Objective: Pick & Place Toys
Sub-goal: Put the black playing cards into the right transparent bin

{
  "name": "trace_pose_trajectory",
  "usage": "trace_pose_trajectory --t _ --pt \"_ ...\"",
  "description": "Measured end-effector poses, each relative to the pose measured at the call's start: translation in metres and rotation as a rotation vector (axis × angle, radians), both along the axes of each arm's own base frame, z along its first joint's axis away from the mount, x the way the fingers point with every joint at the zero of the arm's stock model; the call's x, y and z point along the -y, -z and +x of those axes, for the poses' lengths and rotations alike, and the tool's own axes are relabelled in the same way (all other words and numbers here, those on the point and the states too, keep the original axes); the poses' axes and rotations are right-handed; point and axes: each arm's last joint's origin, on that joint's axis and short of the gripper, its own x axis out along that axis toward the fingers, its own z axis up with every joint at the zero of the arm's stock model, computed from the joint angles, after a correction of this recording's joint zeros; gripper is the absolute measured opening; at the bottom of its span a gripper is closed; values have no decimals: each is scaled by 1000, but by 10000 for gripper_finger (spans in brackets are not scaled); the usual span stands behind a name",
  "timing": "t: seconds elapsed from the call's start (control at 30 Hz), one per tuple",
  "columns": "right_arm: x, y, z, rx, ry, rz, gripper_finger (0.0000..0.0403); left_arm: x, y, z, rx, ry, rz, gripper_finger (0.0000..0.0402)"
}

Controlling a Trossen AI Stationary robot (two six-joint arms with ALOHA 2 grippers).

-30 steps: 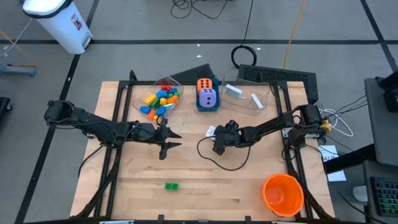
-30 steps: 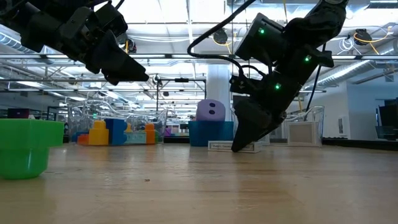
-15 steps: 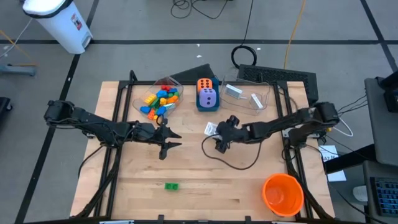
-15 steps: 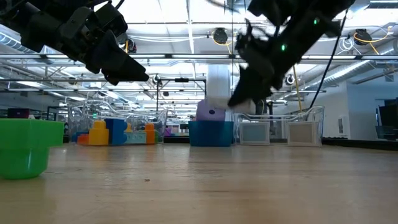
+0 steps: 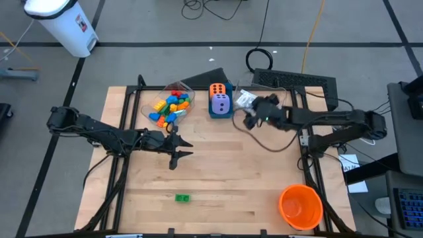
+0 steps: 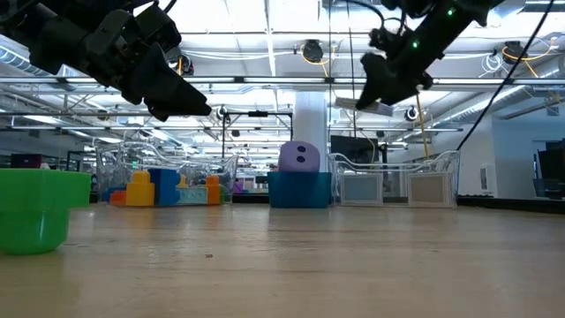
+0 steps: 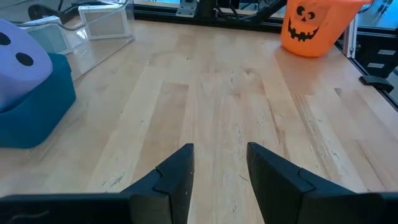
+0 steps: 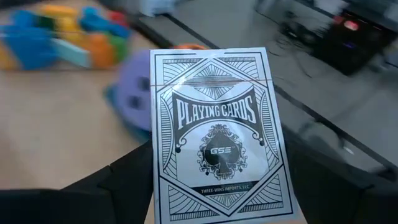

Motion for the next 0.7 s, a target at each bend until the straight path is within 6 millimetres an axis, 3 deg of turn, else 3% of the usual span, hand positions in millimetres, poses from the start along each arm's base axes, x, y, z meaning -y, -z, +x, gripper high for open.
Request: trace_pose_trajectory --t 0.3,0.7 --pt "47 6 -32 -152 170 57 306 0 0 0 1 -4 3 152" --pt "80 35 -30 -295 231 137 306 0 0 0 0 -4 7 152"
